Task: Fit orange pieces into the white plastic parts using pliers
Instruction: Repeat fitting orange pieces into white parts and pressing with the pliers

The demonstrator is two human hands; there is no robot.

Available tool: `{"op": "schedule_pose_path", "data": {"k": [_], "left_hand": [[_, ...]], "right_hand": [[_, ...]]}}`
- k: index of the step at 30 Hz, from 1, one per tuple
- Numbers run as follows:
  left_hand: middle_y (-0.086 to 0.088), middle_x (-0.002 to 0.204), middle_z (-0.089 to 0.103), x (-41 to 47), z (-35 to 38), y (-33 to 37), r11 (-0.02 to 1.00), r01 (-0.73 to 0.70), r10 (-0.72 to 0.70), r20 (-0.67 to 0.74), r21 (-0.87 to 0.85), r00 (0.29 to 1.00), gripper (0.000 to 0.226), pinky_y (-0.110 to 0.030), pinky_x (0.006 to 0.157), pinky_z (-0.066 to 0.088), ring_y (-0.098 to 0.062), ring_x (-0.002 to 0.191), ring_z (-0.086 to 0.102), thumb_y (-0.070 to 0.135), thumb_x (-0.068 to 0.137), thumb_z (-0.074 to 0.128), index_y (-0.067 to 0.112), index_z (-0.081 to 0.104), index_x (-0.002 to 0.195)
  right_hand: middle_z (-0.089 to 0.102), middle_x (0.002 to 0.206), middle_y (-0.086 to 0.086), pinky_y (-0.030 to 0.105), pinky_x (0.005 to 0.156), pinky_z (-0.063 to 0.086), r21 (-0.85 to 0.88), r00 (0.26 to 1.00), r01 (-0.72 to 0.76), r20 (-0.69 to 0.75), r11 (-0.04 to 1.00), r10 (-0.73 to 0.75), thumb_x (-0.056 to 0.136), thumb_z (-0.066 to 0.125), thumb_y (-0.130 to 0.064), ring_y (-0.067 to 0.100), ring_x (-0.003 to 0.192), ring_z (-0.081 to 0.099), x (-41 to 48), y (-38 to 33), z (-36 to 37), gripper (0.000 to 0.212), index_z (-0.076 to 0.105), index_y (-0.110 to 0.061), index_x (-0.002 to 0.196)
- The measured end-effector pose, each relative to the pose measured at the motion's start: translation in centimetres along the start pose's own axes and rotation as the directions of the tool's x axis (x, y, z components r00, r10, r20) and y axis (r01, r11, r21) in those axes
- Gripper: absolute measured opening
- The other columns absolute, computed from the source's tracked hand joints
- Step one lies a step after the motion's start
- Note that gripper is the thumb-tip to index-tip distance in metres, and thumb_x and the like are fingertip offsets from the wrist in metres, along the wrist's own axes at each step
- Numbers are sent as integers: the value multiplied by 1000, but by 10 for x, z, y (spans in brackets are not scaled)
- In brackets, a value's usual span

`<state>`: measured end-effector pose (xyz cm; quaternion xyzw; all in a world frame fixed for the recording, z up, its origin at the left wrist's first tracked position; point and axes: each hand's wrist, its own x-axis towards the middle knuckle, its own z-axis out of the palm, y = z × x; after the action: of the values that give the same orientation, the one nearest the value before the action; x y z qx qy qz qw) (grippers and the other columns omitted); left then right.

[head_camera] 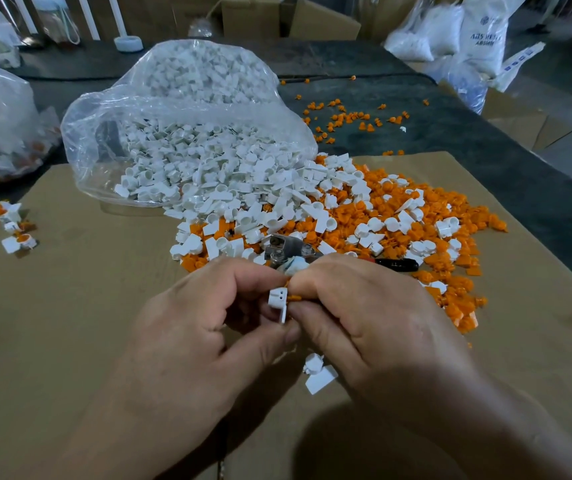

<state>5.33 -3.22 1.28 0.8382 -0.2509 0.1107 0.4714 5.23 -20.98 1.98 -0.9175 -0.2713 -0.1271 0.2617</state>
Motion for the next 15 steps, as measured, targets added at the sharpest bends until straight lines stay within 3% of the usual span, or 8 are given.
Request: {"op": "schedule_pose_path", "data": {"k": [4, 7, 10, 13, 15], "left_hand": [[41, 91, 61, -2, 1, -4, 1000, 15, -15, -1, 18, 1000, 28, 6, 69, 38, 21, 81, 58, 46, 73, 63, 39, 61, 100], [32, 90, 66, -5, -2, -9, 993, 93, -91, -24, 72, 996, 34, 0, 67, 43, 8, 81, 64, 60, 69, 62, 50, 62, 102], [27, 81, 67, -6, -1, -12, 989, 137, -136, -27, 51, 990, 35, -2, 57, 43, 5, 71, 64, 63, 66, 65, 55, 63, 100], [11, 75, 73, 0, -3, -17, 934, 269, -300, -107, -235, 948, 36, -10, 55, 50, -1, 59, 66, 51, 60, 79, 43, 71, 94], [-2, 75, 75, 9, -8, -25, 754, 350, -504, -147, -556, 851, 24, -17, 49, 52, -9, 56, 67, 37, 61, 85, 27, 75, 80]], "right_hand": [[57, 83, -11, 23, 61, 45, -1, 999, 25, -39, 1000, -25, 93, 53, -24, 4, 74, 52, -1, -1, -1, 10, 62, -21, 91], [59, 83, -7, 26, 63, 47, -38, 996, 62, -63, 997, -64, 93, 60, -17, 8, 75, 53, -1, -1, -2, 6, 65, -17, 91], [58, 84, -12, 20, 63, 45, -19, 997, 24, -67, 1000, -25, 94, 58, -22, 3, 76, 52, 0, -3, -2, 6, 64, -21, 93], [48, 77, -20, 17, 54, 39, -4, 996, -86, -11, 996, 86, 92, 44, -49, 1, 69, 49, 0, -3, -9, 14, 51, -38, 97], [48, 71, -20, 18, 51, 38, -44, 973, -153, 166, 987, 158, 80, 32, -70, 1, 65, 50, -3, -3, -10, 37, 41, -43, 103]]}}
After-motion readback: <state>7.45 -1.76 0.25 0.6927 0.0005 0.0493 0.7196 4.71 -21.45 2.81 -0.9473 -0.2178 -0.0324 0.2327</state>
